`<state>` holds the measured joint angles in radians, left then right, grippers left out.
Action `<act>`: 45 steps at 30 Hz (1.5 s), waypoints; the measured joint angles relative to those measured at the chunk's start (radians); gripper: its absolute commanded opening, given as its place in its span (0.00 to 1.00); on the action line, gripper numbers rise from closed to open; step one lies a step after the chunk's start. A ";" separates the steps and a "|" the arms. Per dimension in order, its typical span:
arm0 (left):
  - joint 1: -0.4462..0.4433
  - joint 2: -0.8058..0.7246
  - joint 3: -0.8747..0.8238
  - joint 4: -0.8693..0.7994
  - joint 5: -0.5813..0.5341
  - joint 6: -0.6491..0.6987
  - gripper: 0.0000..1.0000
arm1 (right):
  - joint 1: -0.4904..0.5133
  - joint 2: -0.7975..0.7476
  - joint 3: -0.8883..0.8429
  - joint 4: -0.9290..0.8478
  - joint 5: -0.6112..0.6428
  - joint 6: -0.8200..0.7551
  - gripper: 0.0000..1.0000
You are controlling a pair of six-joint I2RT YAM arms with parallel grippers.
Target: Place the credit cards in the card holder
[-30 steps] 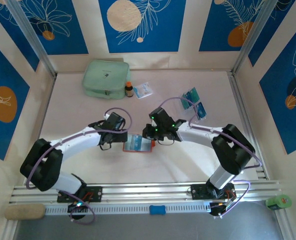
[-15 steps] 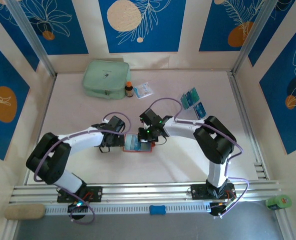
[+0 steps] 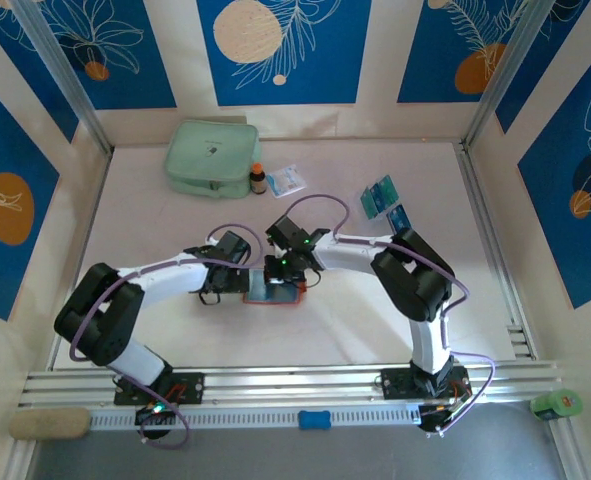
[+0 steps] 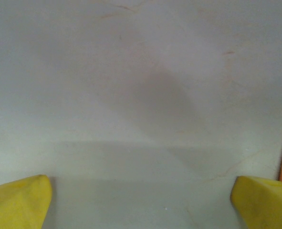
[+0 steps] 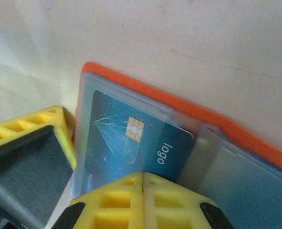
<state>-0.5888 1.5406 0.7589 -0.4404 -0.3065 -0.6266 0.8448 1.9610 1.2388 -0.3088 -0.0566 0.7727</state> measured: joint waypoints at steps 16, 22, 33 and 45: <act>0.001 -0.006 -0.011 0.017 0.003 0.004 1.00 | 0.005 -0.080 -0.026 -0.037 0.025 0.004 0.00; 0.003 -0.006 -0.012 0.019 0.007 0.006 1.00 | 0.005 -0.079 -0.063 -0.040 0.034 0.013 0.00; 0.003 -0.008 -0.020 0.032 0.010 0.006 1.00 | 0.006 -0.040 -0.036 -0.050 0.030 0.011 0.00; 0.005 -0.016 -0.025 0.035 0.011 0.006 1.00 | 0.017 -0.006 0.012 -0.072 0.030 0.012 0.00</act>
<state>-0.5842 1.5249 0.7338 -0.4049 -0.2958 -0.6205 0.8619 1.9545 1.2510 -0.3805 -0.0269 0.7845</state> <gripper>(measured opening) 0.997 0.054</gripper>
